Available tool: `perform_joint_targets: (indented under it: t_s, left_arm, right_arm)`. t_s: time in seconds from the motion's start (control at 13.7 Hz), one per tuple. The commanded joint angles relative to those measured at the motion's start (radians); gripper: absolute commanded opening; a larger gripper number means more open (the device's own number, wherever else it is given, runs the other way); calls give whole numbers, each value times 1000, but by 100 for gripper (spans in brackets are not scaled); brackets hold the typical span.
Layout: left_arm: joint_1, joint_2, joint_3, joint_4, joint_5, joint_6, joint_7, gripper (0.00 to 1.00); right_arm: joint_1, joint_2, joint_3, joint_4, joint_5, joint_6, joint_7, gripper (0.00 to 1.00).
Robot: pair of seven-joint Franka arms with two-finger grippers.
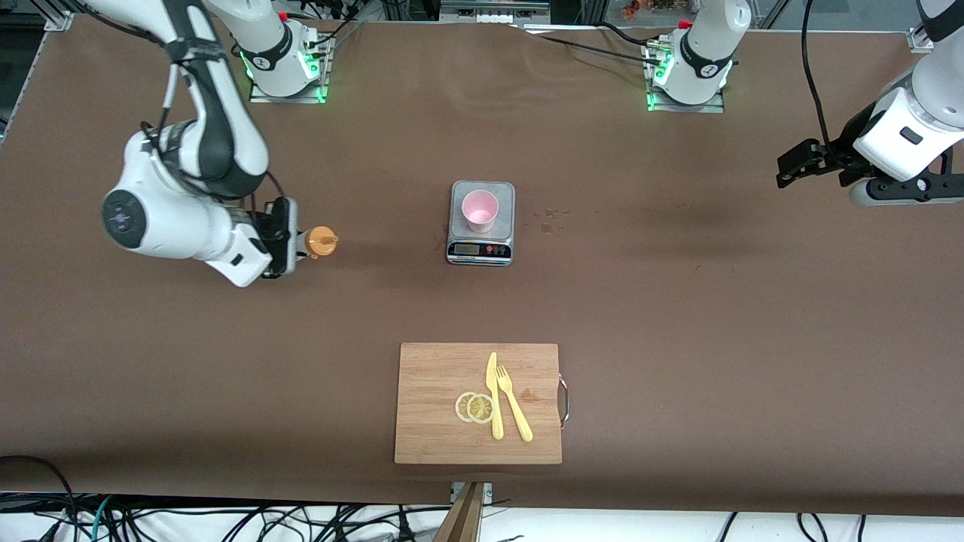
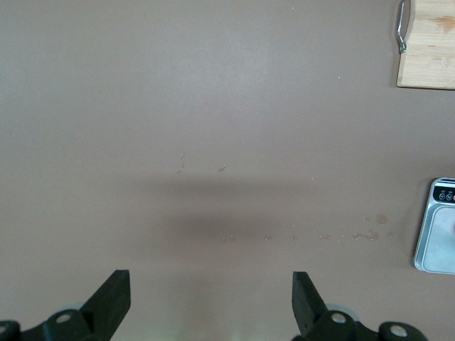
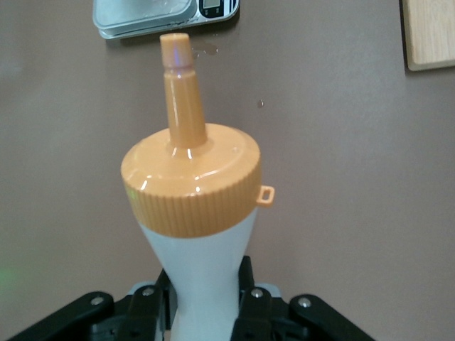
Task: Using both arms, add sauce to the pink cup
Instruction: 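Lift and carry the bottle with the right gripper over the cup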
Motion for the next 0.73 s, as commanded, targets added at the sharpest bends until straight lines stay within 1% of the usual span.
perform_joint_targets:
  t_s: [0.0, 0.29, 0.36, 0.58, 0.66]
  left_arm:
    - [9, 1, -1, 10, -19, -9, 31, 100]
    - [10, 1, -1, 10, -19, -11, 34, 100]
    - [12, 1, -1, 10, -19, -11, 33, 100]
    - [12, 1, -1, 10, -19, -11, 31, 100]
    - [12, 1, -1, 10, -19, -11, 31, 100]
  right_arm:
    - [103, -16, -18, 28, -81, -8, 161, 16]
    - [236, 1, -11, 60, -219, -21, 388, 16]
    - [256, 2, -2, 62, -243, -23, 427, 16]
    - [276, 11, 58, 65, -323, -32, 531, 16]
    - [301, 27, 63, 83, -337, -52, 556, 16]
